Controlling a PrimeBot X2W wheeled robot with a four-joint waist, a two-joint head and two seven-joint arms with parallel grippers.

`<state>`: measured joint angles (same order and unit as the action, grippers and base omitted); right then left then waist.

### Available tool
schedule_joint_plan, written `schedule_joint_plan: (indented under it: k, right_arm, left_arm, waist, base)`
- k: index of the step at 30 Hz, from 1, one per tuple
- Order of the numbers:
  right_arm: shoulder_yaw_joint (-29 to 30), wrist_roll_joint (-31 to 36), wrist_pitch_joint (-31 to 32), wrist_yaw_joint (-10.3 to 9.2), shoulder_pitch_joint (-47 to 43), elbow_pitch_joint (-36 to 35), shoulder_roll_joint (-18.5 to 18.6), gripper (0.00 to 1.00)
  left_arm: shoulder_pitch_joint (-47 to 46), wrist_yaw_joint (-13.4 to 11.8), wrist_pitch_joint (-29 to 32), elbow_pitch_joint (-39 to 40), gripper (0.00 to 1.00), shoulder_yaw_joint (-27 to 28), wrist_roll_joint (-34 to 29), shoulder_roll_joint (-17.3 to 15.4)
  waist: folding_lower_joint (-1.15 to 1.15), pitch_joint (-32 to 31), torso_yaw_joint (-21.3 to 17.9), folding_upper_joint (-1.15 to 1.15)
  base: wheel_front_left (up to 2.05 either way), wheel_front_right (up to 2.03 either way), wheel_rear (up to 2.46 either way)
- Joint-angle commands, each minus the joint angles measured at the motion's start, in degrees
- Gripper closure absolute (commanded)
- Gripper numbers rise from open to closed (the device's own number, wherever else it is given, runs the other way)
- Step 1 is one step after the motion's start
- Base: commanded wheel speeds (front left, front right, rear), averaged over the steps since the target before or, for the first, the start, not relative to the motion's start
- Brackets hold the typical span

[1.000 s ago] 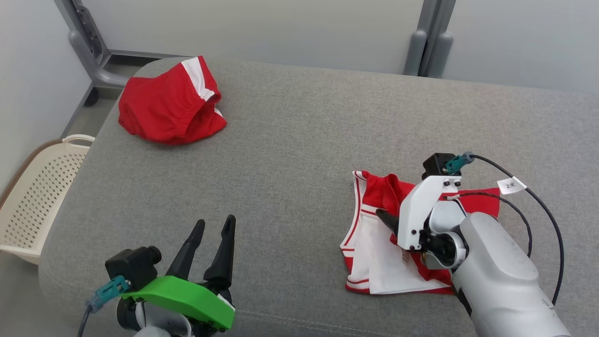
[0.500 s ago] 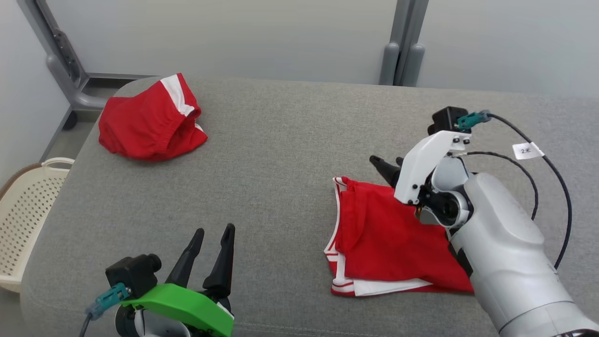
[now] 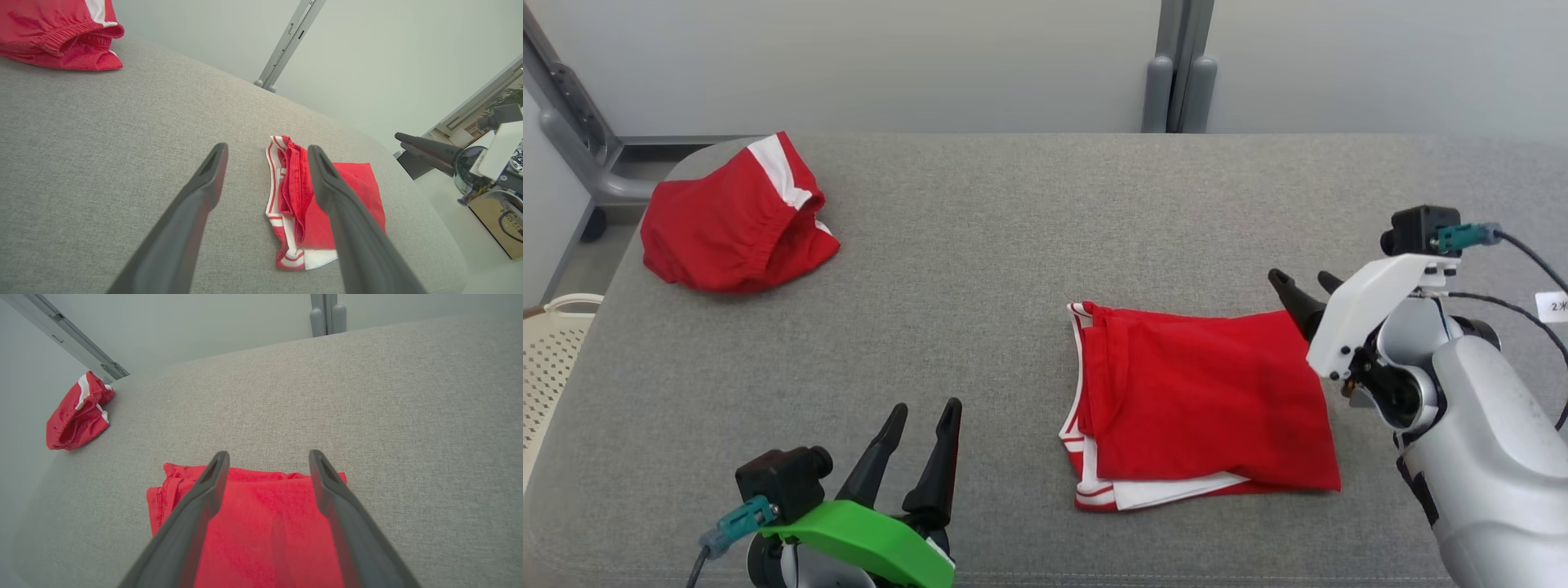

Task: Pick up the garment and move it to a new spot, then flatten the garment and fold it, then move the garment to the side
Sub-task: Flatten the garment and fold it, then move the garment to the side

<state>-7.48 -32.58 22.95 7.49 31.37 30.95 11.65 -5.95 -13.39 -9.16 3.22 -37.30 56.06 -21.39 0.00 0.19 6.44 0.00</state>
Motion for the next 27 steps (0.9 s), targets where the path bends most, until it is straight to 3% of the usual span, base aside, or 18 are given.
schedule_joint_plan:
  k: [1,8,15,16,17,21,22,27]
  right_arm:
    - [-1.07,-0.75,-1.17,0.0,-1.81,-1.4,0.31,0.0]
    - [-7.11,-2.43,-7.25,0.0,-6.49,-5.93,0.56,0.0]
    - [-9.91,-2.74,-11.21,0.0,-6.59,-5.21,0.96,0.0]
    - [-10.5,-2.29,-12.02,0.0,-6.37,-5.13,1.24,0.17]
    - [-10.99,-1.92,-12.99,0.0,-6.23,-5.03,1.44,0.51]
    - [-13.23,-0.22,-16.18,0.0,-6.4,-3.44,1.58,0.96]
    - [-13.54,0.05,-16.98,0.0,-6.52,-2.79,1.51,1.0]
    - [-14.82,1.41,-21.38,0.0,-5.8,1.77,0.56,1.0]
  left_arm:
    - [-0.49,-0.13,-0.1,-0.03,0.0,0.07,-0.51,0.03]
    - [-1.16,-0.27,0.2,0.08,0.0,0.23,-0.55,-0.32]
    - [-1.59,-0.57,0.05,0.48,0.0,0.67,-0.72,-0.85]
    - [-1.53,-0.6,-0.09,0.55,0.0,0.79,-0.68,-0.9]
    - [-1.54,-0.64,-0.18,0.65,0.0,0.85,-0.69,-0.89]
    - [-1.7,-0.68,-0.41,0.94,0.0,1.09,-0.61,-0.79]
    - [-1.81,-0.65,-0.48,1.01,0.0,1.11,-0.62,-0.79]
    - [-2.25,-0.43,-0.61,1.11,0.0,1.11,-0.63,-0.49]
  waist:
    - [0.0,0.83,-0.64,0.0]
    - [0.0,2.55,0.46,0.0]
    - [0.0,3.46,2.48,0.0]
    - [0.0,3.54,2.68,0.0]
    - [0.0,3.67,2.94,0.0]
    - [0.0,4.13,4.03,0.0]
    - [0.0,4.31,4.37,0.0]
    - [0.0,5.46,6.42,0.0]
  base:
    - [0.0,0.0,0.0]
    - [0.0,0.0,0.0]
    - [0.0,0.0,0.0]
    - [0.0,0.0,0.0]
    - [0.0,0.0,0.0]
    - [0.0,0.0,0.0]
    - [0.0,0.0,0.0]
    - [0.0,0.0,0.0]
